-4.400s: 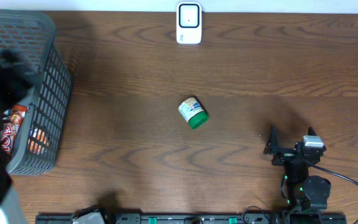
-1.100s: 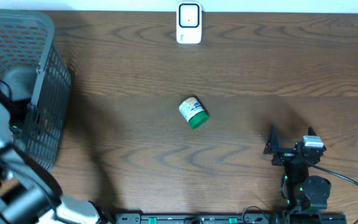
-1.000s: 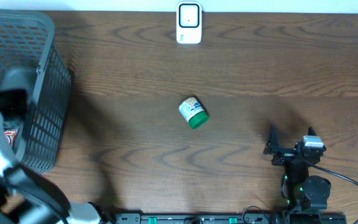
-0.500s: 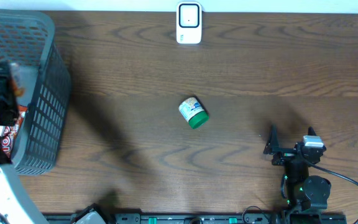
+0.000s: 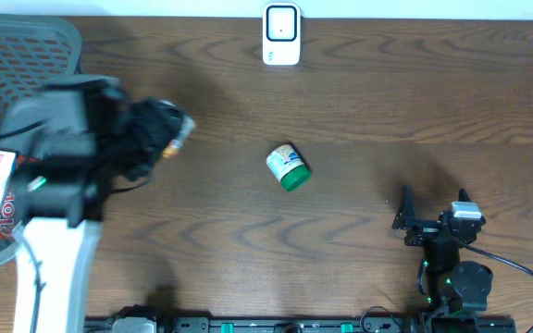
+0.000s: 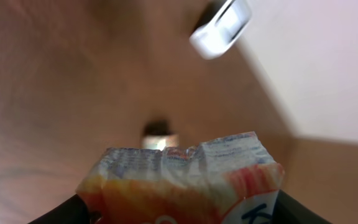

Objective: Scan the item barcode
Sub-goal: 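Grasp the orange snack packet with the left gripper and lift out, then place the orange packet on the table beside the jar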

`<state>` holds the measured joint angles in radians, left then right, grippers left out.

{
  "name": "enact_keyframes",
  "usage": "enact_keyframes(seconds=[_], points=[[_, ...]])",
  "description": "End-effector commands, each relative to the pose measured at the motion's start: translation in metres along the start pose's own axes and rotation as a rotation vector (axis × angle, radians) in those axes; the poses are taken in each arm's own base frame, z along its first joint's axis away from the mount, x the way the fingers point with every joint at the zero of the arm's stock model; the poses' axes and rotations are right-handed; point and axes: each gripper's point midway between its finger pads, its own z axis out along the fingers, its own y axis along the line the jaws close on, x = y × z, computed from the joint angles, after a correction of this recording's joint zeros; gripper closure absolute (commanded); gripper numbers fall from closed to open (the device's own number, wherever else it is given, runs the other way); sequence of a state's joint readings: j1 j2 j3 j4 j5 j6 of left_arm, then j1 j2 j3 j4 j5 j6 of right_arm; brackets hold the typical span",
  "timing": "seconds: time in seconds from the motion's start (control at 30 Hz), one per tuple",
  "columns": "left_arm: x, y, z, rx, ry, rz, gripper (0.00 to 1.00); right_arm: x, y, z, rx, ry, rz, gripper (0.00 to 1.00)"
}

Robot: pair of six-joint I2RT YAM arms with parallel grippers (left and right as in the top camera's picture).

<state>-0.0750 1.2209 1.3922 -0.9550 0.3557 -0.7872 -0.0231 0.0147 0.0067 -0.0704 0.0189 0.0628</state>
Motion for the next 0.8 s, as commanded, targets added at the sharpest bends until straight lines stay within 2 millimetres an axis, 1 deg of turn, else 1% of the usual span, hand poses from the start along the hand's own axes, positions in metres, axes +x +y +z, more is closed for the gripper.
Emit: enact_keyframes(seconds=[0.0, 0.17, 0.3, 0.33, 0.37, 0.47, 0.53, 0.63, 0.7, 0.73, 0.77], points=[[0.005, 0.027, 0.042, -0.224, -0.019, 0.105, 0.34, 0.0, 0.001, 0.0, -0.005, -0.002, -0.013, 0.01], [0.024, 0.042, 0.102, -0.392, 0.051, 0.195, 0.33, 0.0, 0.001, 0.0, -0.005, -0.002, -0.013, 0.01], [0.042, 0.056, 0.159, -0.466, 0.137, 0.229, 0.33, 0.0, 0.001, 0.0, -0.005, -0.002, -0.013, 0.01], [0.047, 0.062, 0.177, -0.488, 0.159, 0.235, 0.33, 0.0, 0.001, 0.0, -0.005, -0.002, -0.013, 0.01], [0.05, 0.068, 0.19, -0.504, 0.175, 0.238, 0.33, 0.0, 0.001, 0.0, -0.005, -0.002, -0.013, 0.01], [0.062, 0.09, 0.223, -0.565, 0.225, 0.24, 0.33, 0.0, 0.001, 0.0, -0.005, -0.002, -0.013, 0.01], [0.069, 0.107, 0.239, -0.609, 0.257, 0.238, 0.33, 0.0, 0.001, 0.0, -0.005, -0.002, -0.013, 0.01], [0.074, 0.124, 0.254, -0.649, 0.284, 0.232, 0.32, 0.0, 0.001, 0.0, -0.005, -0.002, -0.013, 0.01], [0.074, 0.126, 0.255, -0.653, 0.286, 0.229, 0.22, 0.0, 0.001, 0.0, -0.005, -0.002, -0.013, 0.01], [0.072, 0.124, 0.253, -0.649, 0.279, 0.23, 0.14, 0.0, 0.001, 0.0, -0.005, -0.002, -0.013, 0.01], [0.069, 0.118, 0.251, -0.637, 0.272, 0.238, 0.1, 0.0, 0.001, 0.0, -0.005, -0.002, -0.013, 0.01]])
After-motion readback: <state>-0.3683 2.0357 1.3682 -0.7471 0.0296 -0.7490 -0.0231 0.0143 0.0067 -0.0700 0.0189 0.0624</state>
